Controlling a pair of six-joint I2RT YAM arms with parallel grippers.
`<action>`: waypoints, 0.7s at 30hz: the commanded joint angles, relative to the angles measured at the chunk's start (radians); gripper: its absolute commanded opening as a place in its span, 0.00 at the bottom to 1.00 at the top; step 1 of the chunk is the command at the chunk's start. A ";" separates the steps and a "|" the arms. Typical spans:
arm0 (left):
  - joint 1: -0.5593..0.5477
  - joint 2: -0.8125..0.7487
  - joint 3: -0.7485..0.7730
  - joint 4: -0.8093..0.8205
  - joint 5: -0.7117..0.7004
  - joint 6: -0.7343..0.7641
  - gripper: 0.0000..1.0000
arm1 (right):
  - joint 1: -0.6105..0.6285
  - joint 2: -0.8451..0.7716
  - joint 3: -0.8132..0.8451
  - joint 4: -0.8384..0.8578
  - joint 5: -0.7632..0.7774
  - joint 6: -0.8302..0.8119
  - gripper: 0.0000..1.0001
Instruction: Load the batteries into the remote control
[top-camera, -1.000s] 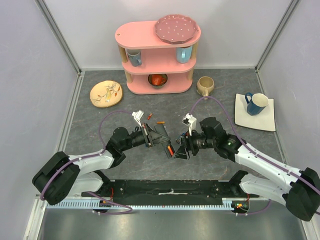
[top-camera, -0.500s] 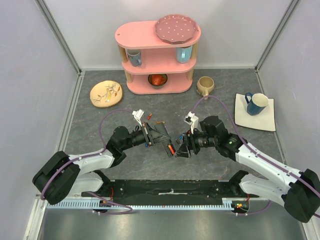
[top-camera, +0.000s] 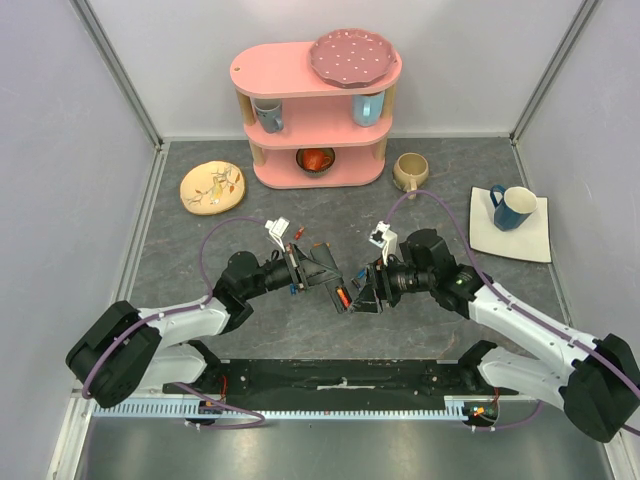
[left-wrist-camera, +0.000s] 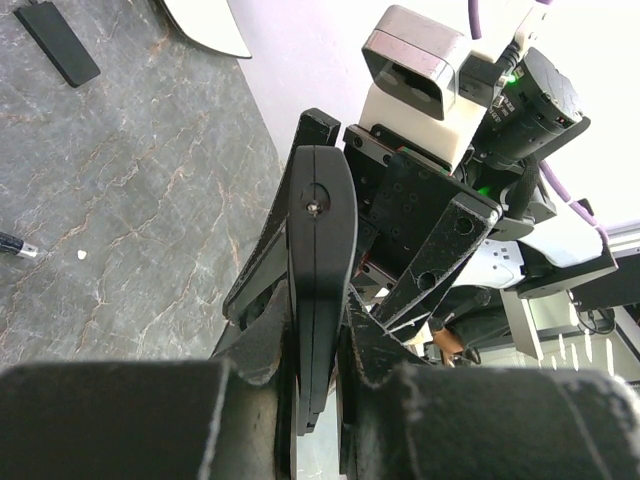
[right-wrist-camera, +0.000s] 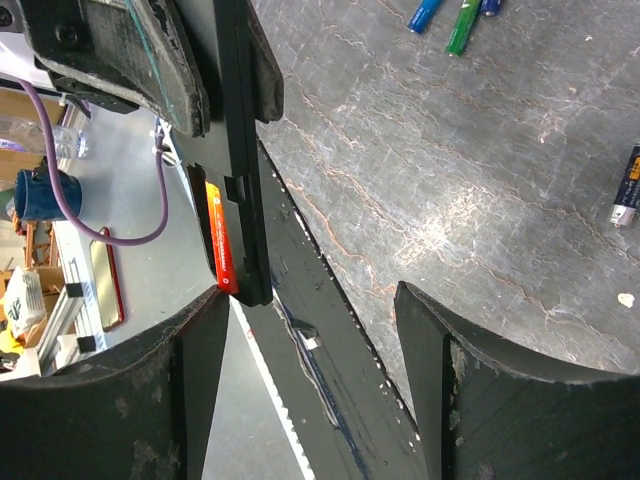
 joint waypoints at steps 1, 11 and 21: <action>-0.074 -0.020 0.002 0.026 0.280 -0.062 0.02 | -0.062 0.029 0.019 0.192 0.213 0.006 0.73; -0.063 0.002 -0.010 -0.080 0.140 -0.090 0.02 | -0.062 0.048 0.036 0.147 0.080 -0.033 0.74; -0.061 0.017 -0.010 -0.088 0.074 -0.123 0.02 | -0.060 0.040 0.044 0.100 0.008 -0.081 0.74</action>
